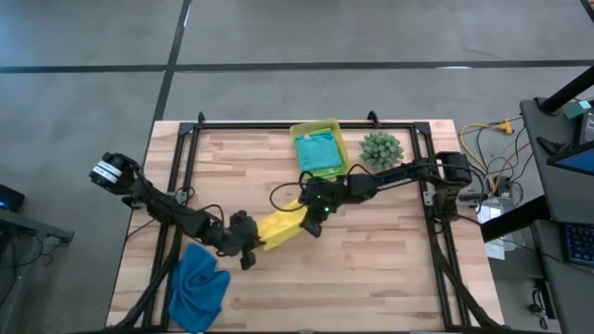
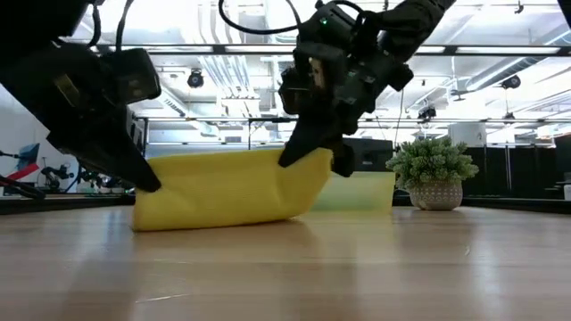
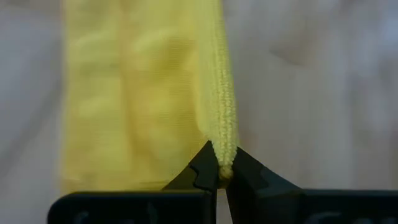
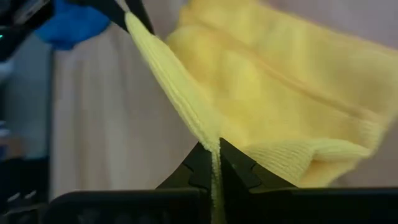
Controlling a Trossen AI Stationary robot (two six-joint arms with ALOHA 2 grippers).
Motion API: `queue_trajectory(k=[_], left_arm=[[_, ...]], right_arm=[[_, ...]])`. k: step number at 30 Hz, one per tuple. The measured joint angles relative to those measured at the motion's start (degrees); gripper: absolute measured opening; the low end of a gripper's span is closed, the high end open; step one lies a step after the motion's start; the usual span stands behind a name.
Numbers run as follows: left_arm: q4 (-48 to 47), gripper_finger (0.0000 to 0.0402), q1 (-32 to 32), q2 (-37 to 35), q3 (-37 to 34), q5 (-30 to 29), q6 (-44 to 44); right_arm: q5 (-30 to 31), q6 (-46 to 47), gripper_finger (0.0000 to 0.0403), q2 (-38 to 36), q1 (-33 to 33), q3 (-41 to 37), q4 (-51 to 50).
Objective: Fold microfiber towels
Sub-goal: Fold the yellow microfiber cloth
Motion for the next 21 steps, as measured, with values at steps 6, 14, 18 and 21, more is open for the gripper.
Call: queue_trajectory(k=[6, 14, 18, 21], left_arm=[[11.6, 0.0, -0.6, 0.8, 0.3, 8.6, 7.0], [18.4, 0.0, -0.7, 0.5, -3.3, 8.4, 2.4], [25.5, 0.0, -1.2, 0.5, -7.9, 6.5, -2.8], [28.8, 0.0, -1.8, 0.4, -10.4, 3.9, -4.4]], right_arm=[[-6.6, 4.2, 0.0009, -0.1, 5.4, -1.9, -0.3], [-4.2, 27.8, 0.0009, -0.1, 9.7, -12.0, 28.1], [-0.4, 37.6, 0.0009, -0.2, 8.8, -18.2, 38.3], [2.0, 41.6, 0.0009, -0.2, 8.5, -20.2, 40.0]])
